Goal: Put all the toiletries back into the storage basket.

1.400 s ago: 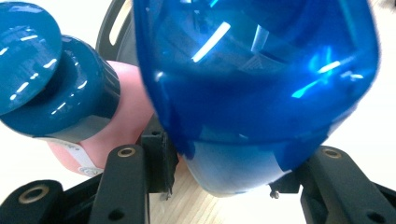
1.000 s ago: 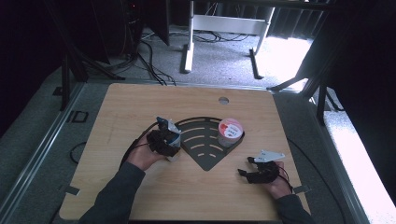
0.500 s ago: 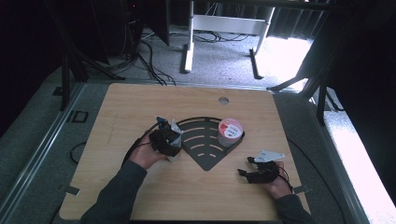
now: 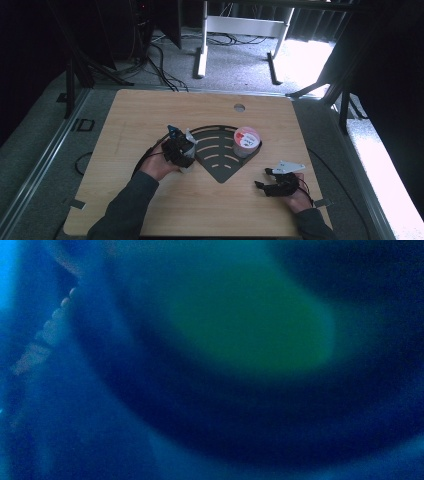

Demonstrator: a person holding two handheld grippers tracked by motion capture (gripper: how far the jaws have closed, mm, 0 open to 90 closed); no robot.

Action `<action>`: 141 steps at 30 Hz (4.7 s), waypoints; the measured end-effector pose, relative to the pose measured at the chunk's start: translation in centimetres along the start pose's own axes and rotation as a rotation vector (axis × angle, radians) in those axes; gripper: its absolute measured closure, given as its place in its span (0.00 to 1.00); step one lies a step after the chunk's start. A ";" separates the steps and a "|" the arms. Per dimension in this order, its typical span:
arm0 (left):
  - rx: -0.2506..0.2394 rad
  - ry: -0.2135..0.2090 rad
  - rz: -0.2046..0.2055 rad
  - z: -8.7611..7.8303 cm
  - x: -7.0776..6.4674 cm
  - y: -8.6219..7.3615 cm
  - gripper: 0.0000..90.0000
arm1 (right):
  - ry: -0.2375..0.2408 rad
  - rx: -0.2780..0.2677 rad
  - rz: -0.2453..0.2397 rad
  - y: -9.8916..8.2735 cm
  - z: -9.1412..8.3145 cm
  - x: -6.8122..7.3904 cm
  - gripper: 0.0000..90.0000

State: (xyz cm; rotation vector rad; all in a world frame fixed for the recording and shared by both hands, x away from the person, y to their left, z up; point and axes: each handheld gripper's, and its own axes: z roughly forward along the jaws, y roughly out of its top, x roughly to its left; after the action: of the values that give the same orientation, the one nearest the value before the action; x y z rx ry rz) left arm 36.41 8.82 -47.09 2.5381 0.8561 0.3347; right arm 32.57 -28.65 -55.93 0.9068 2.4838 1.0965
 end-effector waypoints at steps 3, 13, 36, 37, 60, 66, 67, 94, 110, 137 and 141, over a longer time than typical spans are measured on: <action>0.007 -0.003 0.007 0.1 0.0 0.1 0.57 | 0.000 0.000 -0.001 0.0 0.0 0.0 0.33; 0.035 -0.004 0.028 0.0 -0.1 0.3 0.57 | 0.000 0.000 0.000 0.0 0.0 0.0 0.33; 0.047 -0.013 0.071 -0.2 -0.7 0.6 0.61 | 0.000 0.000 -0.001 0.0 0.0 0.0 0.33; 0.047 -0.013 0.074 -0.2 -0.7 0.6 0.61 | 0.000 0.000 -0.001 0.0 0.0 0.0 0.33; 0.018 -0.121 0.098 -0.7 -2.3 1.4 0.61 | 0.000 0.001 0.001 0.0 0.0 0.0 0.33; 0.003 -0.137 0.097 -0.9 -2.4 1.8 0.61 | 0.000 0.001 0.001 0.0 0.0 0.0 0.33; -0.001 -0.137 0.094 -0.9 -2.5 1.9 0.61 | 0.000 0.001 0.001 0.0 0.0 0.0 0.33; -0.031 -0.168 0.086 -0.2 -3.1 4.2 0.61 | 0.003 0.000 -0.001 0.0 0.0 0.0 0.33; -0.037 -0.163 0.075 0.2 -3.0 5.1 0.61 | 0.002 0.001 -0.003 0.0 0.0 0.0 0.33; -0.042 -0.138 0.035 1.1 -2.6 6.7 0.61 | 0.004 0.001 -0.005 0.0 0.0 0.0 0.33; -0.041 -0.138 0.022 1.4 -2.5 6.8 0.61 | 0.004 0.001 -0.005 0.0 0.0 0.0 0.33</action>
State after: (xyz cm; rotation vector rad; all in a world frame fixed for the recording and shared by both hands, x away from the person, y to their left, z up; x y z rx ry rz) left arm 38.45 1.97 -45.30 2.5011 0.7620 0.1800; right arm 32.60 -28.66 -55.92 0.8991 2.4887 1.0965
